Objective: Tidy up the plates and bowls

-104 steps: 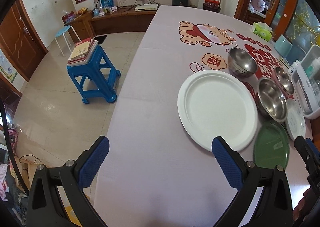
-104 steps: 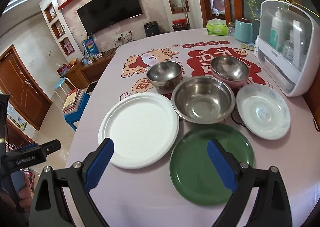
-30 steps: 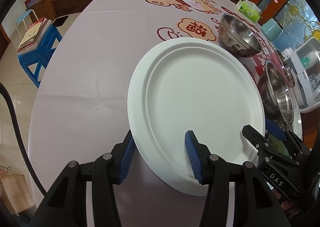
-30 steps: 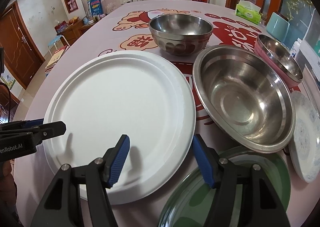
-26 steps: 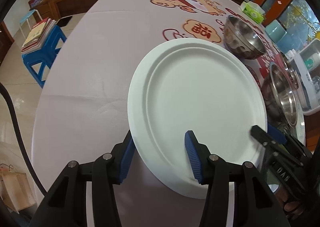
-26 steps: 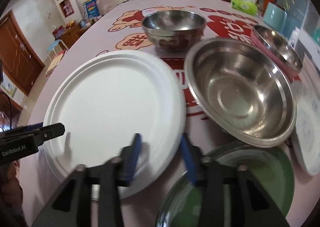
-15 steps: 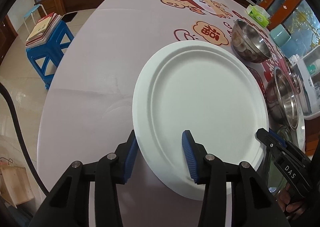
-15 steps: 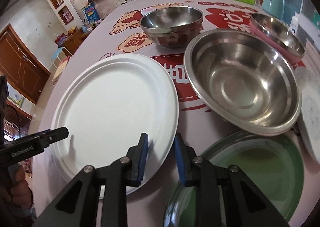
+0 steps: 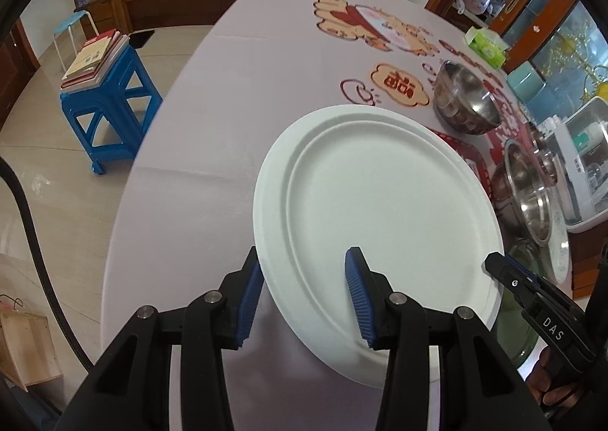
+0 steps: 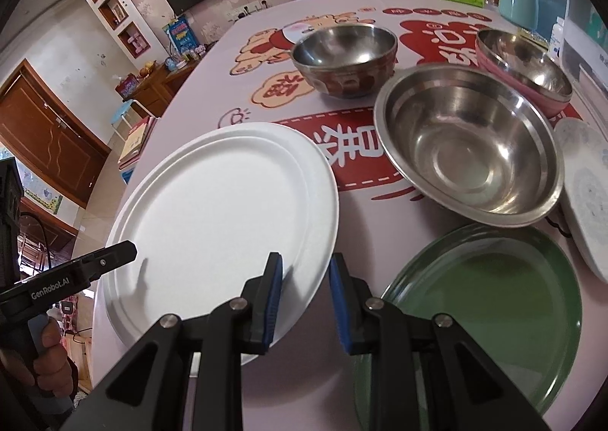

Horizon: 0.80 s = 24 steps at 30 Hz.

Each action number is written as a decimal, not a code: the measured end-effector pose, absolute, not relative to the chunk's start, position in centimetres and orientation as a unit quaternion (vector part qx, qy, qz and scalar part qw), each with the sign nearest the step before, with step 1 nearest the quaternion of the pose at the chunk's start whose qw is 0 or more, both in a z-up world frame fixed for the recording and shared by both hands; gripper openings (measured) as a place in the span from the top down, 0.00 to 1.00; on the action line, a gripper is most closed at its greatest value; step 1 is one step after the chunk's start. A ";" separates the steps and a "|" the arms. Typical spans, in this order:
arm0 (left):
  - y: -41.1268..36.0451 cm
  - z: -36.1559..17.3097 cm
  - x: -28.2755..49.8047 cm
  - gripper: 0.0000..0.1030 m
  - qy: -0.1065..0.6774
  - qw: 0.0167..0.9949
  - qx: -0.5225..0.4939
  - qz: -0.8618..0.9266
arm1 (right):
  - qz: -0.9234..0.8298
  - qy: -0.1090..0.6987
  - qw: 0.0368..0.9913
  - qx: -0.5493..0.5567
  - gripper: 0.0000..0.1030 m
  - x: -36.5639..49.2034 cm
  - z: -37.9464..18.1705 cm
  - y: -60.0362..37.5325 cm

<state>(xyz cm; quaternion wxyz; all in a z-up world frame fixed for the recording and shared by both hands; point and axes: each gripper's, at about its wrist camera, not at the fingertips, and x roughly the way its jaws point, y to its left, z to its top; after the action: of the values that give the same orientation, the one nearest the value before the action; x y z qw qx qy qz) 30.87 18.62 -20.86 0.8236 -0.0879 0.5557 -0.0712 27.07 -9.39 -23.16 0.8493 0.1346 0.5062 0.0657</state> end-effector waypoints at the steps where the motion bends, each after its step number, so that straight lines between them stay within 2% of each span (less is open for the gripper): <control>1: 18.8 -20.5 30.6 0.59 0.552 0.826 -0.089 -0.072 | 0.066 0.504 0.851 0.134 0.76 26.9 -22.8 -9.3; 24: 20.5 -12.3 21.7 0.59 0.474 0.869 -0.095 -0.109 | 0.071 0.427 0.894 0.115 0.76 18.9 -14.9 -9.0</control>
<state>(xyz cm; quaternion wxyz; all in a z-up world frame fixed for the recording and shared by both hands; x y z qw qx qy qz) 21.71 20.50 -12.31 0.8687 -0.0947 0.4738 -0.1090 18.94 -8.97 -14.89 0.8938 0.1153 0.4274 0.0714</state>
